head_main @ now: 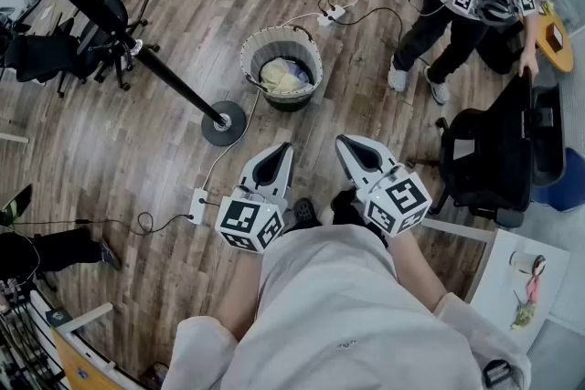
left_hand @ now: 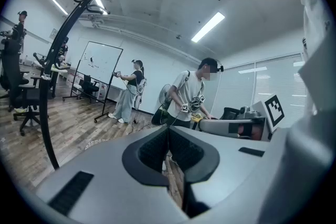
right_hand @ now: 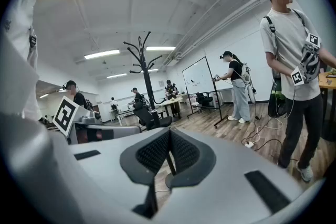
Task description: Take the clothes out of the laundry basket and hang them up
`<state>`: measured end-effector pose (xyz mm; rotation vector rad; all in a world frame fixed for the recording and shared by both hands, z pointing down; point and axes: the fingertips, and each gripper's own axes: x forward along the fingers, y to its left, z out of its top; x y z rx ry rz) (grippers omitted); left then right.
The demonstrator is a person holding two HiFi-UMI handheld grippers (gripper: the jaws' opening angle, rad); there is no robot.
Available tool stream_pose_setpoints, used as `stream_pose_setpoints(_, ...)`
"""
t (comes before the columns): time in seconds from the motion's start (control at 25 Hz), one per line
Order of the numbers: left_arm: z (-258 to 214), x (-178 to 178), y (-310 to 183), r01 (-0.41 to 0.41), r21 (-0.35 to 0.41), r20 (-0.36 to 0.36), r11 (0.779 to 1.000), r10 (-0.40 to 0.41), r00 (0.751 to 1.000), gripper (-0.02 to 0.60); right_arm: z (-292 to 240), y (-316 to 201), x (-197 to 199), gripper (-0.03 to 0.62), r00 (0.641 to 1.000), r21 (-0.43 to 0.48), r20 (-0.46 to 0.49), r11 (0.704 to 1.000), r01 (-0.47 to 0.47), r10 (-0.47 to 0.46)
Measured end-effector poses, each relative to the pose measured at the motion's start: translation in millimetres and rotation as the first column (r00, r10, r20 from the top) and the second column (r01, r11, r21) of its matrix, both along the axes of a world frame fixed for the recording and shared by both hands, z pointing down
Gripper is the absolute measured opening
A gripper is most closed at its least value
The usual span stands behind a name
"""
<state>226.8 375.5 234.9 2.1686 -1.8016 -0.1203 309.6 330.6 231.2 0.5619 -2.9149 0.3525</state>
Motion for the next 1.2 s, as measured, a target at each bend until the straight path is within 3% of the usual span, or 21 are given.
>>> stream_pose_setpoints(0.72, 9, -2, 16, 0.013, -0.019, -0.012, 1.0, -0.013, 1.0, 0.021, 7, 15, -4, 0.006, 1.0, -0.001, -0.017, 1.0, 0.005, -0.005)
stream_pose_setpoints(1.2, 10, -19, 2, 0.049, -0.02, -0.015, 0.999, -0.049, 0.999, 0.021, 8, -3, -16, 0.008, 0.999, -0.005, -0.039, 1.0, 0.029, -0.029)
